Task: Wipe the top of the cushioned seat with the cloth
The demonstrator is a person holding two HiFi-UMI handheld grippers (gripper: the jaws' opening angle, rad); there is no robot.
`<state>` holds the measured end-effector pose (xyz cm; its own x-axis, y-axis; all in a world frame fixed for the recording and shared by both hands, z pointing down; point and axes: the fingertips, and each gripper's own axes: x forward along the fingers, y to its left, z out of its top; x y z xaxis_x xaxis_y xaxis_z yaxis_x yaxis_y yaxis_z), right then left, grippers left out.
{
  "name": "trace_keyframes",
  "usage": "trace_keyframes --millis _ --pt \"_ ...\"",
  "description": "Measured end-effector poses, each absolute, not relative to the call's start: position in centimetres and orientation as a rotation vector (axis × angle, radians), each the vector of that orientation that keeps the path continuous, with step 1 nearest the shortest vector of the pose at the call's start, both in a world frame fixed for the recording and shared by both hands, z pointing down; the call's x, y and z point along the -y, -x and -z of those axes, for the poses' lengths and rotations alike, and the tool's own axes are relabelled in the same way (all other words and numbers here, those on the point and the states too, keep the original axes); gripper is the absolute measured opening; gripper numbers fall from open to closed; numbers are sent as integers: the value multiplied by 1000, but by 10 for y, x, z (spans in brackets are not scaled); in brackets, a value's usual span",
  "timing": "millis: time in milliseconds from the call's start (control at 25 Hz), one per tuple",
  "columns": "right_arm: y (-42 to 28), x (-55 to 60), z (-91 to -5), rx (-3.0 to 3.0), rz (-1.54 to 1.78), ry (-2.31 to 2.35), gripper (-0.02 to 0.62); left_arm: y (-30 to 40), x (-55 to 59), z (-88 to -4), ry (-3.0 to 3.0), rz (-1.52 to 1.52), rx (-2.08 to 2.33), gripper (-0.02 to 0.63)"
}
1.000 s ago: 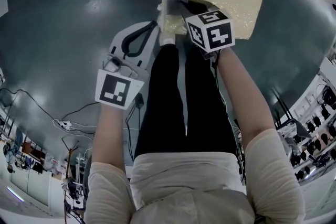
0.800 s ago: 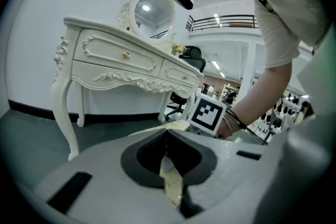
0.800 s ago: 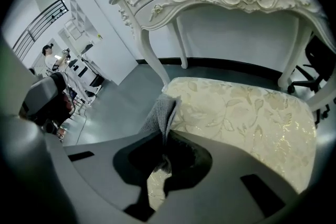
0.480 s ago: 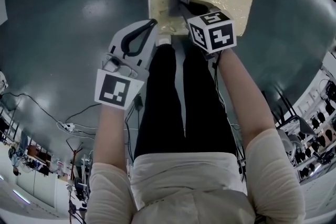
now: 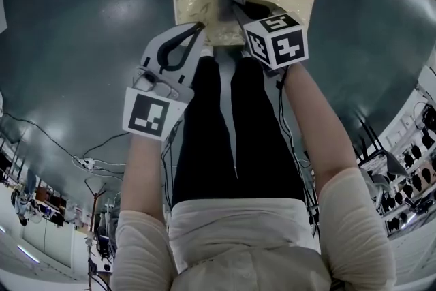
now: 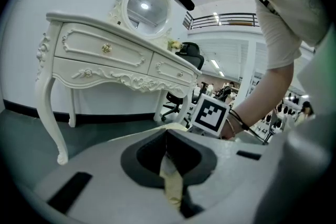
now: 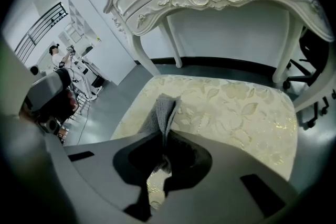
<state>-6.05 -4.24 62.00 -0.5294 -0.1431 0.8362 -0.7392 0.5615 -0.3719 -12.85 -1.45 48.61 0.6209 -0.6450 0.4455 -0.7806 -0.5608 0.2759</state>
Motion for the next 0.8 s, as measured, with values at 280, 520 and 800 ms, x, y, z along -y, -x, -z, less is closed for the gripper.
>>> trace_keyframes --millis 280,520,800 --pt "19 46 -618 1986 -958 -750 26 97 17 -482 -2408 -417 1116 3" --pt "-23 51 -622 1978 -959 -773 26 60 19 -490 -2416 -424 1096 3" --pt "-76 58 -618 1968 -965 -815 26 11 25 -486 -2439 -427 1061 3"
